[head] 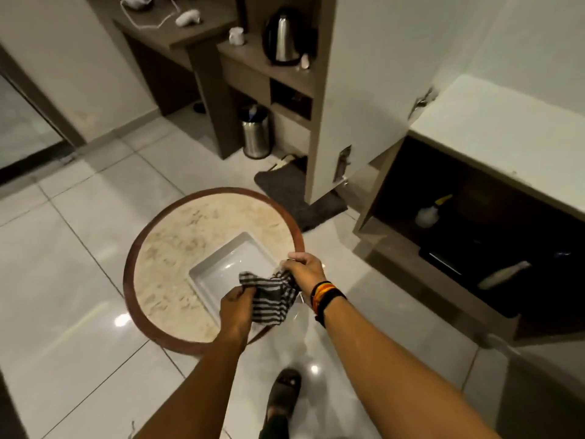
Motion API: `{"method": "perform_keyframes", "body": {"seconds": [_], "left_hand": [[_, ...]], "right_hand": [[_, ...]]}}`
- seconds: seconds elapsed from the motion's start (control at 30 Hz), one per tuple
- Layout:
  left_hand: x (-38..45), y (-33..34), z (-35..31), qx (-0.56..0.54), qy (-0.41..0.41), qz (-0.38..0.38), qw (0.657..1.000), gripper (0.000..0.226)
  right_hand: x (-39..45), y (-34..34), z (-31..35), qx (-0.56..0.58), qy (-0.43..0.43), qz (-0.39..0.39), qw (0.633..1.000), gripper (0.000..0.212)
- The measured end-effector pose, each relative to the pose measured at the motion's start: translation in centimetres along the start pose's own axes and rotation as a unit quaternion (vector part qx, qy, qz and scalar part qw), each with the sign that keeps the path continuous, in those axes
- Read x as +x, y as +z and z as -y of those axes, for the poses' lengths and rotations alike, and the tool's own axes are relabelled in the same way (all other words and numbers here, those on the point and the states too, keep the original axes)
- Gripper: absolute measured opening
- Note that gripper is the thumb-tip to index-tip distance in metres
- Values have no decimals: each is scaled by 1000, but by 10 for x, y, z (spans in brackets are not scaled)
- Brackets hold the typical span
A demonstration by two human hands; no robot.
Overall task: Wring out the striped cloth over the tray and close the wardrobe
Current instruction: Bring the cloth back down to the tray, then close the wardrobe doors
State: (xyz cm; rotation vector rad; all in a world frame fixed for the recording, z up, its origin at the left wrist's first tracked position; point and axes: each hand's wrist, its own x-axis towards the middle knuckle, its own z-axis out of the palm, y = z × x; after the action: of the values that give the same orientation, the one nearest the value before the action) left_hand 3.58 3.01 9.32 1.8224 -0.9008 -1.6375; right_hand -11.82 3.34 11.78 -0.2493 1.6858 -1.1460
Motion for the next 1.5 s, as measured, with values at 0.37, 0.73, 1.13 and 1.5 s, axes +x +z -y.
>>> {"method": "perform_keyframes", "body": {"seconds": [0.37,0.73,1.13,1.5], "left_hand": [[101,-36,72,189,-34,-23,981,35],[51,13,16,529,498,-15,687,80],[-64,153,-206,388,738,8,552,91],[-286,273,-422,220,899,-44,376,73]], "right_hand": [[117,67,-89,-155,53,37,986,35],[35,11,-55,-566,-352,-121,736,63],[-59,-112,164,-523,-425,-353,649,67],[-224,-262,399,-475,-479,-558,483,65]]}}
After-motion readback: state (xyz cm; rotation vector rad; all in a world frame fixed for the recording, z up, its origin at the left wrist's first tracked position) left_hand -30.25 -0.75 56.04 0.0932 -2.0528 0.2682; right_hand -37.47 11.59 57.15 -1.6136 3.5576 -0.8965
